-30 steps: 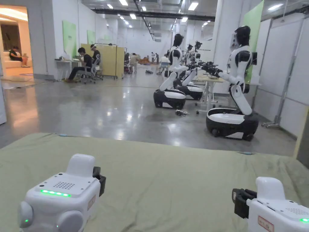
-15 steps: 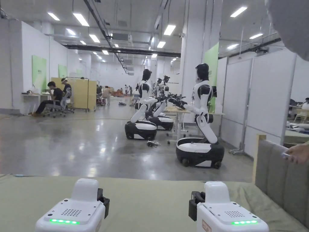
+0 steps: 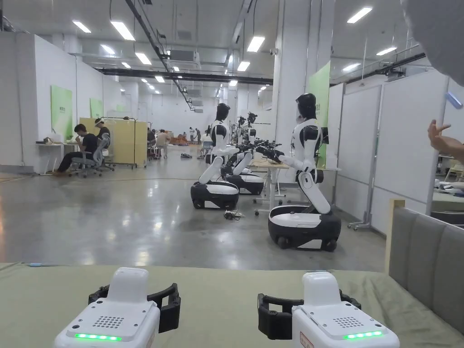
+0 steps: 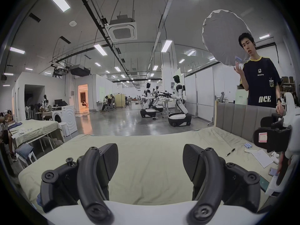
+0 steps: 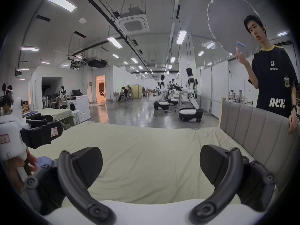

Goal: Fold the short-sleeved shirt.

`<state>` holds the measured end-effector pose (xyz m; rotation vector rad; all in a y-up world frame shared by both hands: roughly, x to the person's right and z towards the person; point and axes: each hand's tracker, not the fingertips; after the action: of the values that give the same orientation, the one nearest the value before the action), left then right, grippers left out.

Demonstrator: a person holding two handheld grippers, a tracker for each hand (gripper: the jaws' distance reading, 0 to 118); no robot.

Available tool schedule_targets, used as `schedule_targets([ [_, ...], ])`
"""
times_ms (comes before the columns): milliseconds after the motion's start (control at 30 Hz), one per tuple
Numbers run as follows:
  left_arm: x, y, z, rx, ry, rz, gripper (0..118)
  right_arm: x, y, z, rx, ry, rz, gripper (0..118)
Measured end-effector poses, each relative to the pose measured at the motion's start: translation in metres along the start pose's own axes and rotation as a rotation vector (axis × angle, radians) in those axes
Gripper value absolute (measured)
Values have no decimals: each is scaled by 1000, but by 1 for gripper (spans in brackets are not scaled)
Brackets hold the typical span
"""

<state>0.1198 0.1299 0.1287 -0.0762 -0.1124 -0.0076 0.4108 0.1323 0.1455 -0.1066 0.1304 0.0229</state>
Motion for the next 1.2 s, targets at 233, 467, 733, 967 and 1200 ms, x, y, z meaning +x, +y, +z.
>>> schedule_targets([
  [233, -1, 6, 0, -6, -1, 24, 82, -11, 13, 1, -31, 17, 27, 118],
  [467, -7, 8, 1, -11, 4, 32, 82, -10, 23, 6, -14, 62, -28, 118],
  [733, -12, 1, -1, -27, 16, 43, 82, -17, 33, 10, -38, -21, -86, 118],
  [967, -12, -3, 2, -39, 23, 47, 82, -24, 36, 12, -96, -71, -114, 118],
  [1200, -17, -4, 3, -34, 29, 46, 82, -22, 39, 16, -102, -64, -159, 118],
])
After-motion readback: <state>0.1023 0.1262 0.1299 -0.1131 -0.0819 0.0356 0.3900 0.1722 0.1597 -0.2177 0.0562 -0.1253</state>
